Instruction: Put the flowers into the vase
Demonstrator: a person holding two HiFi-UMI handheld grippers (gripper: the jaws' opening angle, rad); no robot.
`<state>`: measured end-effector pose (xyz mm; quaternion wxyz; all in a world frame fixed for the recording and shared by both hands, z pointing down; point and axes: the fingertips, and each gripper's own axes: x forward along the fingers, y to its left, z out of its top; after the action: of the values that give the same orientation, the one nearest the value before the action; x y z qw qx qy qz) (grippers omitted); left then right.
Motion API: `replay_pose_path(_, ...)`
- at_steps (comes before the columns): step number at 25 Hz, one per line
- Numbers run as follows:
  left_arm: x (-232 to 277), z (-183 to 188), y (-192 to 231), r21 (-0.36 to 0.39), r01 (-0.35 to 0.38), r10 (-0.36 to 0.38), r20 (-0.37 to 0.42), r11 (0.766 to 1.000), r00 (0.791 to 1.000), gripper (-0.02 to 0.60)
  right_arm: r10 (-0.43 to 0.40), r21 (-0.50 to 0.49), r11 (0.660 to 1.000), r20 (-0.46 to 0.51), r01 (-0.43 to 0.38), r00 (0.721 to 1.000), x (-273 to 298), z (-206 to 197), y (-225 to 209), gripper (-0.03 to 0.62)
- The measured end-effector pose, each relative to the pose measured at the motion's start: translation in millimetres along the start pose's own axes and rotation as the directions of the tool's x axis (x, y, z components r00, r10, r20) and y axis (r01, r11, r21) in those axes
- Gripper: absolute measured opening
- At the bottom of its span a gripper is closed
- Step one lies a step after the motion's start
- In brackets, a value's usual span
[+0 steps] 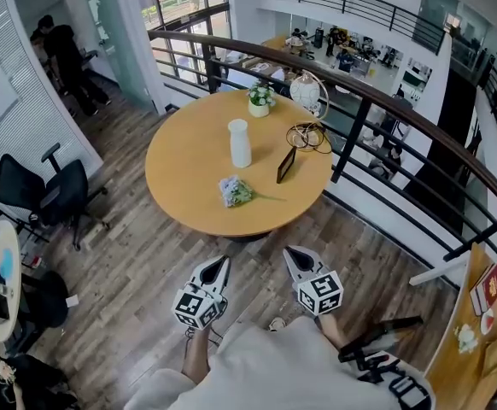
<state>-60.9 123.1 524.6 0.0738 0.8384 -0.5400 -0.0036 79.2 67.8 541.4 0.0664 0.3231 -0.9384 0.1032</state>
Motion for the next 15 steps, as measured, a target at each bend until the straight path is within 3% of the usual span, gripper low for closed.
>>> replay_pose_path(15, 23.1, -9.7, -29.5, 0.010, -0.043, 0.044, -0.015, 0.999, 0.999, 0.006, 0.017, -0.016, 1.000, -0.010, -0.017, 1.000, -23.0, -10.9, -34.0, 0.009)
